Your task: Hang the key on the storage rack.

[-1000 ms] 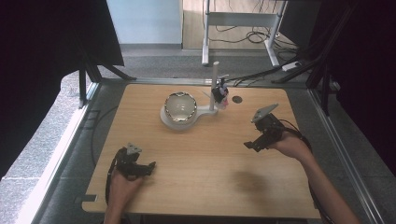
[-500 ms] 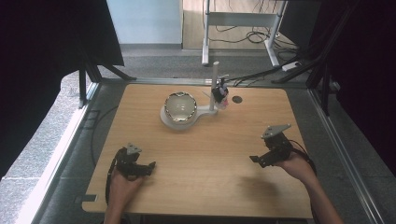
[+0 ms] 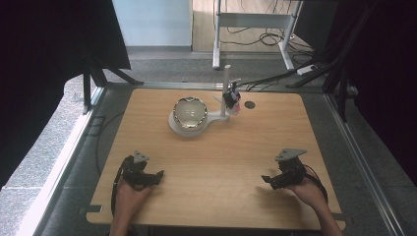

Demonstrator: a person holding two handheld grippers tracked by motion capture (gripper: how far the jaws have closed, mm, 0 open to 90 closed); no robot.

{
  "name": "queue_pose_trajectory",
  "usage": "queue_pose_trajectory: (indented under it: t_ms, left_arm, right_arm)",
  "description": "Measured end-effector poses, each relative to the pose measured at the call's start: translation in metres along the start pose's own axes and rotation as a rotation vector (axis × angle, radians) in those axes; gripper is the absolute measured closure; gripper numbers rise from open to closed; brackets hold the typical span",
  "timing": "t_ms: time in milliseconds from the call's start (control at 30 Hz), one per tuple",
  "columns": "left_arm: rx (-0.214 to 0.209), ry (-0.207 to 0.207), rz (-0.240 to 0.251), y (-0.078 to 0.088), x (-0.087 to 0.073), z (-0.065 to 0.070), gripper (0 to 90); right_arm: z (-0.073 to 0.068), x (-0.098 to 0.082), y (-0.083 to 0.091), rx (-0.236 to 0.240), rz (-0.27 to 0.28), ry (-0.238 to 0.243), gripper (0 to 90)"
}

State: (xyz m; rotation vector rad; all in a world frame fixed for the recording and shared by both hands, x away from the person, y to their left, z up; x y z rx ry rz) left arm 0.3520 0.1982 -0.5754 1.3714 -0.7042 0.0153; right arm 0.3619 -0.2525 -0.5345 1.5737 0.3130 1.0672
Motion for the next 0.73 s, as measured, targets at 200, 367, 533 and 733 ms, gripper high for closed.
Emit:
queue_pose_trajectory:
  t_ms: [200,367,533,733]
  left_arm:
    - [0.000,0.000,0.000,0.000,0.000,0.000,2.6]
    - [0.001,0.001,0.000,0.000,0.000,0.000,2.6]
    - [0.000,0.001,0.000,0.000,0.000,0.000,2.6]
    - [0.000,0.000,0.000,0.000,0.000,0.000,2.6]
  right_arm:
    - [-0.012,-0.010,-0.020,0.022,-0.002,-0.011,1.4]
    - [-0.018,-0.015,-0.029,0.032,0.028,-0.027,0.0]
    - [-0.017,-0.017,-0.031,0.047,0.049,-0.057,0.0]
    - [-0.018,-0.018,-0.031,0.043,0.049,-0.063,0.0]
Point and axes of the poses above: each handheld gripper's, and its own axes: y roughly backward along the jaws, x roughly out of its top, z roughly to its right, the point moved 7 cm from there along -y, roughly forward along the jaws, and after that the axes turned 14 degrees about -z, right-handed, at the moved point
